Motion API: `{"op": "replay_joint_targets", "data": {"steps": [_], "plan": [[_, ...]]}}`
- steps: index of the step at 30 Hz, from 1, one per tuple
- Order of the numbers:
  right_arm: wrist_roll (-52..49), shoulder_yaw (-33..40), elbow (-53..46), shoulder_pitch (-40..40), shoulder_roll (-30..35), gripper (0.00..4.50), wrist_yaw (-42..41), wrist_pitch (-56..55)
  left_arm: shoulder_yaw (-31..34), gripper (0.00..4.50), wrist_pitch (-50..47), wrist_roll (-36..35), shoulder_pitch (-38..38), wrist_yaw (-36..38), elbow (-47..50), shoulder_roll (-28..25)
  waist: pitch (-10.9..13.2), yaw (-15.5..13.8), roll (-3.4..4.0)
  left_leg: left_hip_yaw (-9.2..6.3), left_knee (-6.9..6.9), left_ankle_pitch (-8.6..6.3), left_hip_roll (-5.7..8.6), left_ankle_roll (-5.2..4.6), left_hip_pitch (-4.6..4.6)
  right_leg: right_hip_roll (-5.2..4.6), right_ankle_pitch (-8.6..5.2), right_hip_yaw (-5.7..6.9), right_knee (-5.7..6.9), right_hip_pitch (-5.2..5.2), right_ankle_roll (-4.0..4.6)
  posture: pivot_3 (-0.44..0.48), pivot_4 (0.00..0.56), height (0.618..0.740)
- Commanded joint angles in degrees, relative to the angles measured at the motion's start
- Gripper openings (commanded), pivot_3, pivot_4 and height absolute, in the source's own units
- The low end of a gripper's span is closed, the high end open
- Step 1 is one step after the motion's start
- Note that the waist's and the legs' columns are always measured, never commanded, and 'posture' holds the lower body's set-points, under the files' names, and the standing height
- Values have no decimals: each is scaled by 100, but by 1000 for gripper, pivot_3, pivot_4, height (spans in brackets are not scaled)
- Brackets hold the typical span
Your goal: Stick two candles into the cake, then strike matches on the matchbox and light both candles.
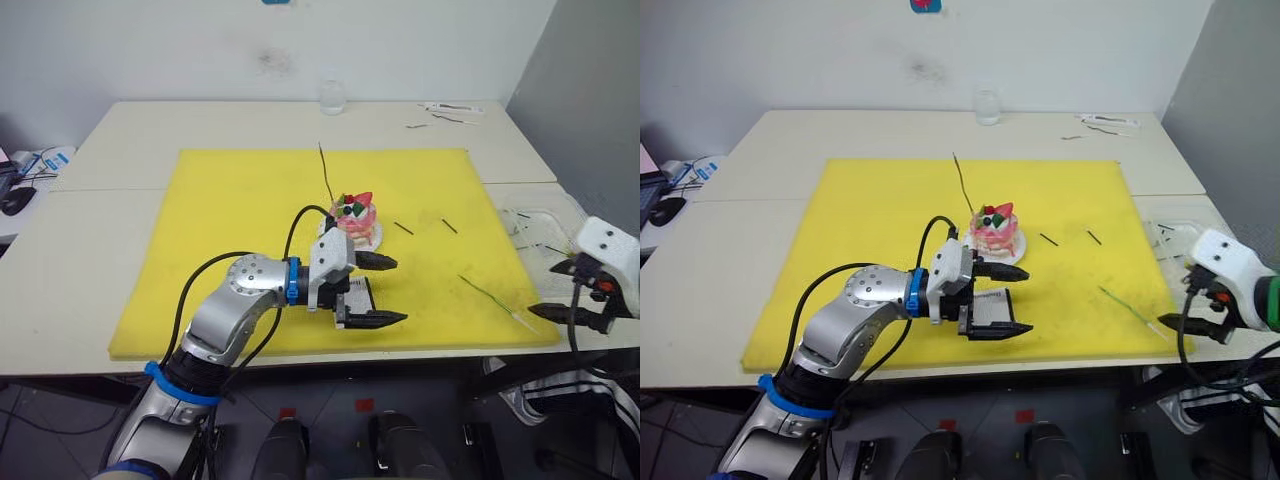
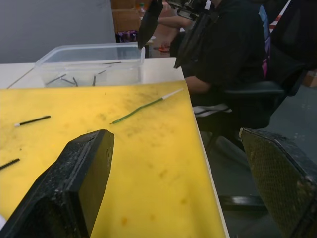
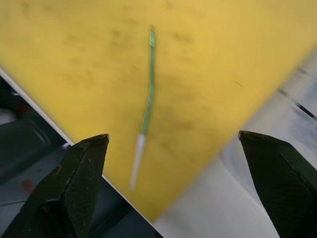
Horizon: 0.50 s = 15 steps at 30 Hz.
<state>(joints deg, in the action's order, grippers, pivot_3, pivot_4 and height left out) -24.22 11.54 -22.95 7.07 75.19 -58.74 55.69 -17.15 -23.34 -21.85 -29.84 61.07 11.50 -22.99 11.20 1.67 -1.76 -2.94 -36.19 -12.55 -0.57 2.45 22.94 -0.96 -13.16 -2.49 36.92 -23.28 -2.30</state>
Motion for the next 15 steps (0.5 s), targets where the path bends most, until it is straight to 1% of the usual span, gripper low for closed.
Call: {"op": "replay_joint_targets", "data": {"steps": [1,4,7,13,15], "plan": [[-185,-466,-37,608,-227,4476,347,869,-97,4500,32,44,-83,-66,196,85,0,-4,0,1,1,0,2,0,3,-2,0,-1,-4,-1,-1,0,150,740],[-232,-884,54,1149,-352,4476,544,1527,-204,4500,-6,87,-59,-106,247,122,0,-3,1,5,1,0,8,0,6,-8,13,-5,-4,-4,-24,0,150,740],[-235,-1157,131,1405,-350,4476,630,1841,-270,4500,-40,101,-29,-175,307,156,0,-4,2,2,1,0,6,0,4,-7,11,-1,-1,-5,-20,0,150,740],[-248,-1408,202,1281,-274,4476,634,2023,-270,4500,-148,61,116,-341,460,162,-1,-3,2,4,1,0,5,-1,4,-7,7,-2,-1,-5,-14,0,150,740],[-221,-1481,242,1230,-255,4476,562,1843,-275,4500,-179,53,158,-370,515,147,-1,-3,2,4,1,0,5,-1,4,-7,11,-2,-1,-6,-21,0,150,740]]}}
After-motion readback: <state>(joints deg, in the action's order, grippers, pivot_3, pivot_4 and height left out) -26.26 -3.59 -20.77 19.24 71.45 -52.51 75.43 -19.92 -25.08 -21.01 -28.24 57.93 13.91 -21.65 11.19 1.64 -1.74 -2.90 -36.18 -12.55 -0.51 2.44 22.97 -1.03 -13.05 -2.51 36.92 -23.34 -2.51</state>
